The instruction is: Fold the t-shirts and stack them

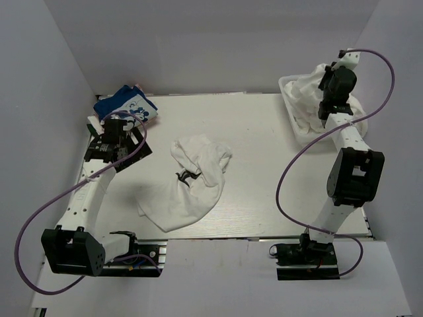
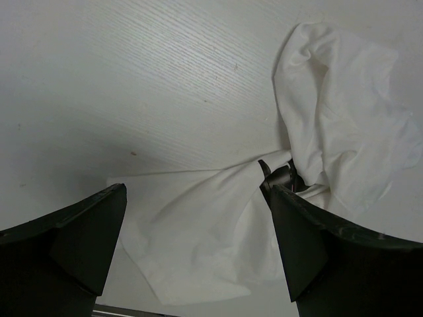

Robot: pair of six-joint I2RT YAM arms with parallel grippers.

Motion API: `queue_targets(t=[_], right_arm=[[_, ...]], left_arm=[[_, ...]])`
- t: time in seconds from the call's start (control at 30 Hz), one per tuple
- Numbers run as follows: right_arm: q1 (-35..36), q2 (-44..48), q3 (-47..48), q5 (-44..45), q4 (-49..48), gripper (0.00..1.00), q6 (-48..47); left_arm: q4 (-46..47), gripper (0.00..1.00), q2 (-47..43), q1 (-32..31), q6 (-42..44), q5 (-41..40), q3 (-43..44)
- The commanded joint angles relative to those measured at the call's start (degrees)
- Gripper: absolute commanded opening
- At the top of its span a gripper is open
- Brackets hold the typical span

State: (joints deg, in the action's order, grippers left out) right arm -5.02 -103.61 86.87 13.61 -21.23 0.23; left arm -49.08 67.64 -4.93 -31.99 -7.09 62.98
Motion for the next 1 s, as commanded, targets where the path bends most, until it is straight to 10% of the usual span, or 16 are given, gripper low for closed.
queue_targets(t=[0.0, 0.33, 0.4, 0.47, 0.5, 0.73, 0.97], right_arm=[[-0.25, 3.69, -2.76, -3.15, -1.81, 0.00, 7.41], [0.00, -7.74, 5.41, 11.97, 30.62, 0.00, 13.92], [0.35, -4.96, 7.78, 9.18, 33.01, 0.30, 12.26], [0.71, -3.02, 9.01, 6.62, 33.10, 0.86, 10.68], [1.84, -0.65, 9.89, 3.39, 33.53, 0.90, 7.71], [16.34, 6.67, 9.20, -5.17, 37.05, 0.90, -5.92], [30.76, -6.06, 20.39, -10.88, 45.20, 0.90, -8.22]], left_arm=[[-0.93, 1.00, -0.49, 0.27, -0.27, 3.40, -1.71], [-6.46, 1.00, -1.02, -0.78, -3.26, 7.53, -4.44], [-8.48, 1.00, -1.02, -0.78, -4.65, 9.98, -5.15], [-9.02, 1.00, -1.02, -0.78, -5.71, 11.04, -7.68], [-9.80, 1.00, -1.02, -0.78, -6.67, 11.05, -8.48], [-9.64, 1.00, -1.54, -0.78, -13.09, 13.94, -16.75], [-3.14, 1.00, -0.40, -0.78, -16.08, 17.46, -25.26]])
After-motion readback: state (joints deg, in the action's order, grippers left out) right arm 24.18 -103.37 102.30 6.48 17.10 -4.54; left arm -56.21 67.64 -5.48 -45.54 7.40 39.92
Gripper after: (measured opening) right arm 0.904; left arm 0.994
